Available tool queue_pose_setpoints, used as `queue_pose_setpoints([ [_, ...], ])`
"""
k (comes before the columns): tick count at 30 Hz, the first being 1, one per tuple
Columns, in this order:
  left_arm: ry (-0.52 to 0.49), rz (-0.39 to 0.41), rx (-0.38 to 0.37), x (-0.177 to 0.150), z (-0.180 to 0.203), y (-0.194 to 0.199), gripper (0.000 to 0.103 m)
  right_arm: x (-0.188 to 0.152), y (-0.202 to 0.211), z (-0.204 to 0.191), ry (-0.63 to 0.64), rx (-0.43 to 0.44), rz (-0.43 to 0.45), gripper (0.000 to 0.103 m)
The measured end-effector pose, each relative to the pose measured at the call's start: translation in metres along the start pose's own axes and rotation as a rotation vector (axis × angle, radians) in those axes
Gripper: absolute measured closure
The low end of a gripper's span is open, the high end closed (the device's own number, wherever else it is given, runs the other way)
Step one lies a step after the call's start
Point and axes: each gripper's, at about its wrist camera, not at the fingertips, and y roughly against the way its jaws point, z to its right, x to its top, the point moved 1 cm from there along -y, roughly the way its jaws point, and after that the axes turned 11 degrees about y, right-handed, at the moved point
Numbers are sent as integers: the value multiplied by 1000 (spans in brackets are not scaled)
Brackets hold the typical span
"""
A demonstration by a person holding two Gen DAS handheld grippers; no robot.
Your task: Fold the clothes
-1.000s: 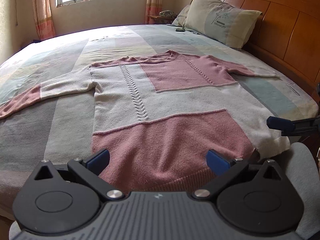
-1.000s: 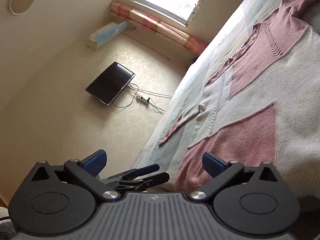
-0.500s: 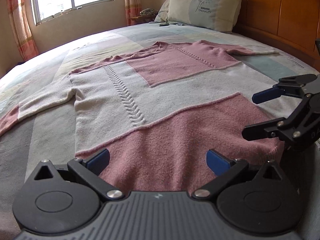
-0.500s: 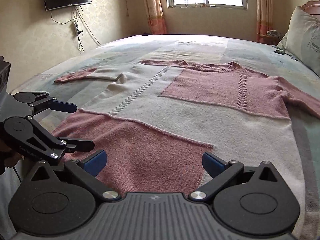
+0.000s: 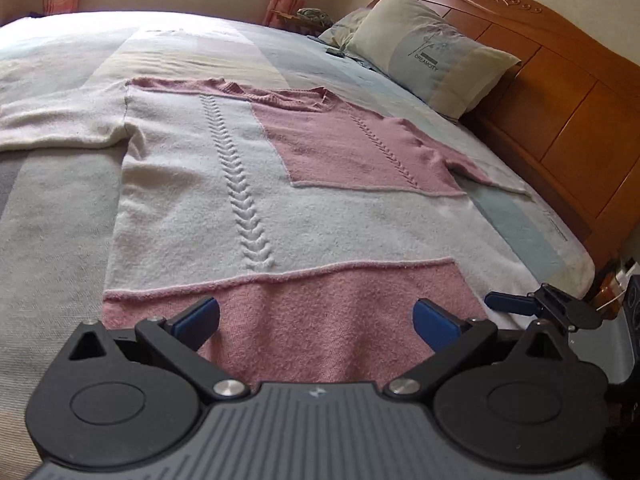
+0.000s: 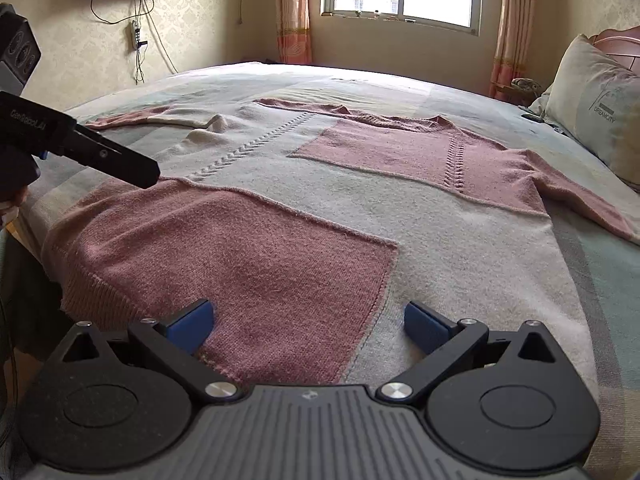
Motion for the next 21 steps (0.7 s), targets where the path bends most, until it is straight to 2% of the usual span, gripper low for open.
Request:
queue_pose_setpoints([
  [10,72,21,-5,7,-22,18,1,-12,6,5,-45,18,84,0],
  [12,52,-18,-62,-3,-13,17,1,-12,6,5,-48,15,86,0],
  [13,44,-47,-66,-11,-10,15,1,-12,5,5,-47,13,86,0],
  [14,36,-78,-63,-19,-8,13,1,-12,5,4,-45,10,86,0],
  [17,-25,-58,-14,-40,-8,24,1,-12,5,2,-36,0,87,0],
  [19,-29,-89,20,-39,-8,33,1,-13,5,0,-30,-8,86,0],
  [21,-46,-73,35,-29,-7,39,1,-13,4,-2,-22,-17,84,0],
])
